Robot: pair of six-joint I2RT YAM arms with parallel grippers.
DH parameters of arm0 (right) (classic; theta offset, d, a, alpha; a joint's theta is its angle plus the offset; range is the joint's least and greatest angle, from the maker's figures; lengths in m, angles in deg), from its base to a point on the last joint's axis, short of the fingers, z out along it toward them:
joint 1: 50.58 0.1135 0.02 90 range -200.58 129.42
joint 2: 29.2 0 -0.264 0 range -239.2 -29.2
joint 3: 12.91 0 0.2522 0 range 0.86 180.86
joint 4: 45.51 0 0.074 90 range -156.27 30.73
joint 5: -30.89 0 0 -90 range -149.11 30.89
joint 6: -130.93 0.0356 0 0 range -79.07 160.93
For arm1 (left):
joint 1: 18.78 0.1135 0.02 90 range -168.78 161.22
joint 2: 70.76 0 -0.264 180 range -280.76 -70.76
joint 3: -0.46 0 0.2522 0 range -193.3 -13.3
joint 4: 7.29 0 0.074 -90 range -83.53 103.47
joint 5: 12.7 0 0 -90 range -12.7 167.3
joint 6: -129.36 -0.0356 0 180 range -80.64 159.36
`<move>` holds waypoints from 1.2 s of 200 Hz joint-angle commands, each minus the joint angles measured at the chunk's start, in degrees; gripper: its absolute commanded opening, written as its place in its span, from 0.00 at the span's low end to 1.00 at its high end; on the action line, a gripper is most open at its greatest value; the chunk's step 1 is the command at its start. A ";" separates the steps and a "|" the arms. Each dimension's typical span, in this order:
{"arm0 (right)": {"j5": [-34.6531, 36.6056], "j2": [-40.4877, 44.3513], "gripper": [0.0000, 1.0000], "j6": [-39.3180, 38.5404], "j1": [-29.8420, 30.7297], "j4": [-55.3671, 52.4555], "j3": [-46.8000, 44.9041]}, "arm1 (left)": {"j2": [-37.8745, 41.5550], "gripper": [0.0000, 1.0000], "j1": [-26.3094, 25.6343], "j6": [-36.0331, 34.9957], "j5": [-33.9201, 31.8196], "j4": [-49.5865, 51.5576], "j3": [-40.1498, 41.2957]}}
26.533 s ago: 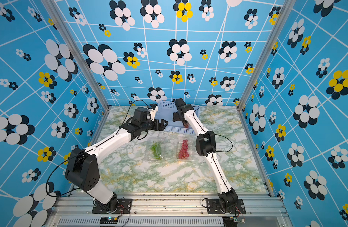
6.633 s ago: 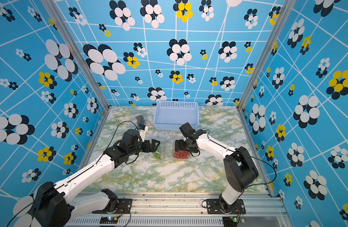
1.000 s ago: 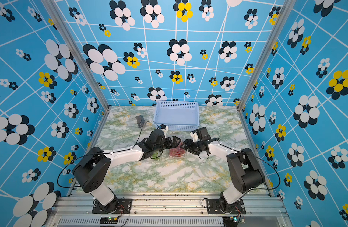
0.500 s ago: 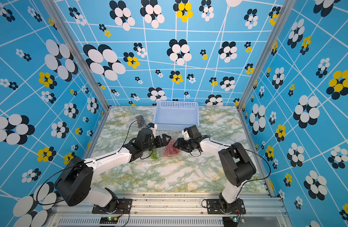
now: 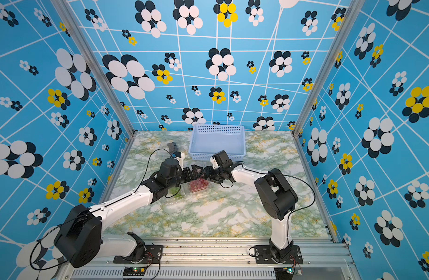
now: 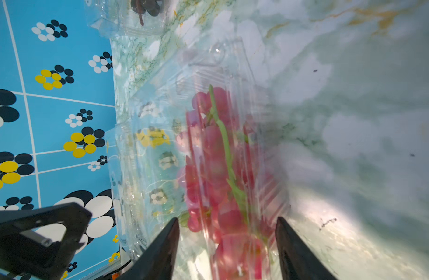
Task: Pack grapes into containers
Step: Move the packing box to the center of the board, then close the packing box at the center of the board.
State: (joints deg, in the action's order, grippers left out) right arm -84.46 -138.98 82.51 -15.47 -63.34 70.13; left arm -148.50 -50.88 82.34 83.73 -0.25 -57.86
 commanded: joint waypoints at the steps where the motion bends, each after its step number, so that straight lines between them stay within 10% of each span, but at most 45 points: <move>1: 2.43 0.80 0.67 -0.74 -0.21 -2.50 0.38 | -2.41 1.00 -0.26 1.34 0.17 -1.71 -1.20; 117: 2.79 13.31 0.68 -1.90 -4.11 2.95 -14.42 | -10.66 1.00 -1.48 4.83 -1.89 -5.57 -3.35; 240: 4.49 19.75 0.53 8.17 -1.77 32.80 -33.91 | -11.21 1.00 -3.22 4.30 -3.21 -5.02 -3.09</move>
State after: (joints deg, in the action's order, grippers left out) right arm -81.48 -121.01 88.46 -18.35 -38.21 37.74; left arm -158.83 -53.65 86.73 81.51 -5.25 -60.66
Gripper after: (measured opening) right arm 0.537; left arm 0.995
